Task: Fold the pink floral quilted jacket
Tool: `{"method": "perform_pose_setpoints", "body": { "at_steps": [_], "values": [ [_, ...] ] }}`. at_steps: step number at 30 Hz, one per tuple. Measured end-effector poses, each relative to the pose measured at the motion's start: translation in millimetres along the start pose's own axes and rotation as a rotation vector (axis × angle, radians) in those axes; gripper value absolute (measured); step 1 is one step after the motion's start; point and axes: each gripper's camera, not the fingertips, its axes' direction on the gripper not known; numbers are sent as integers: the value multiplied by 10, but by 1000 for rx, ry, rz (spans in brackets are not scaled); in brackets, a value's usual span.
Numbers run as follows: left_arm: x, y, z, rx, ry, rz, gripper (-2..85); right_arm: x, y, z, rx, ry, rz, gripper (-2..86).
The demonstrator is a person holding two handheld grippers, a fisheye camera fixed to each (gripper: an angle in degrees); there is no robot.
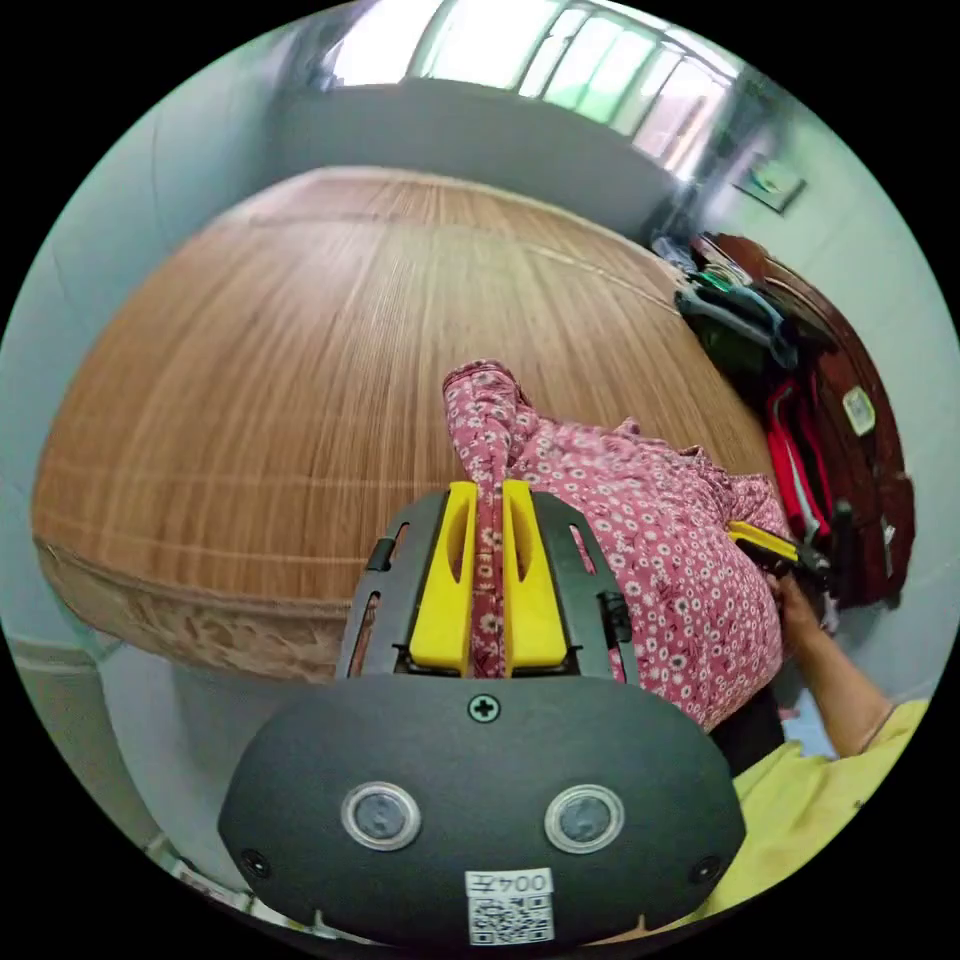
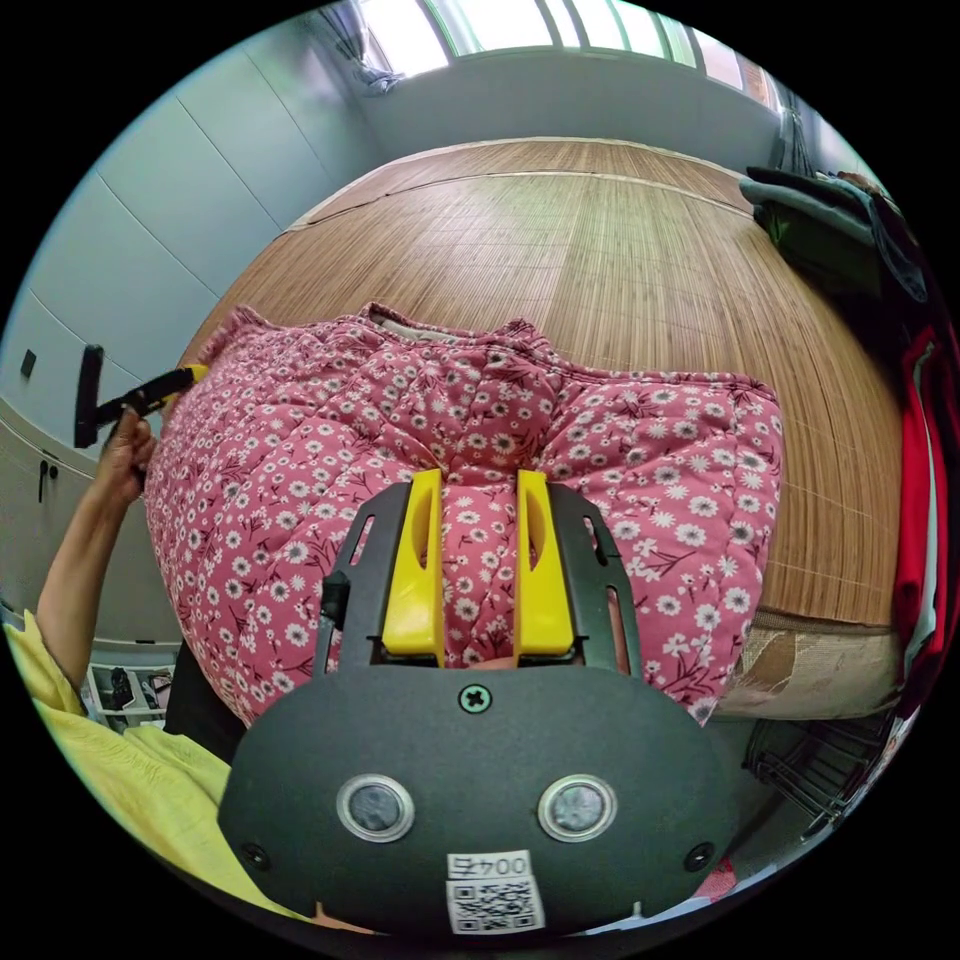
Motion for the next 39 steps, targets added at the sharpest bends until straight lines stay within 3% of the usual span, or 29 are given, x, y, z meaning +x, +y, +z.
{"method": "perform_pose_setpoints", "body": {
  "at_steps": [4, 8, 15, 17, 19, 23, 28, 33, 39],
  "values": [
    [-569, 134, 201, 14, 253, -157, 42, 5, 6, 2, -1, 7, 0, 113],
    [-673, 251, -126, 121, 355, -84, 60, 31, 27, -13, 4, 5, -1, 112],
    [-896, 789, -829, 321, 415, -66, 76, 289, 43, -202, 32, -145, 40, 115],
    [-913, 1035, -1012, 335, 386, -19, 82, 524, 155, -557, 174, -345, 74, 118],
    [-906, 1241, -1082, 327, 368, 9, 90, 704, 301, -894, 286, -387, 115, 118],
    [-934, 1734, -1003, 286, 363, 28, 113, 1189, 690, -1342, 324, -233, 242, 121],
    [-1125, 2067, -799, 311, 418, -71, 137, 1649, 955, -1211, 242, -275, 374, 129],
    [-1180, 2073, -659, 344, 470, -98, 147, 1631, 955, -1012, 205, -366, 366, 116],
    [-1096, 1895, -357, 287, 570, -59, 138, 1457, 833, -1072, 203, -277, 308, 88]
  ]
}}
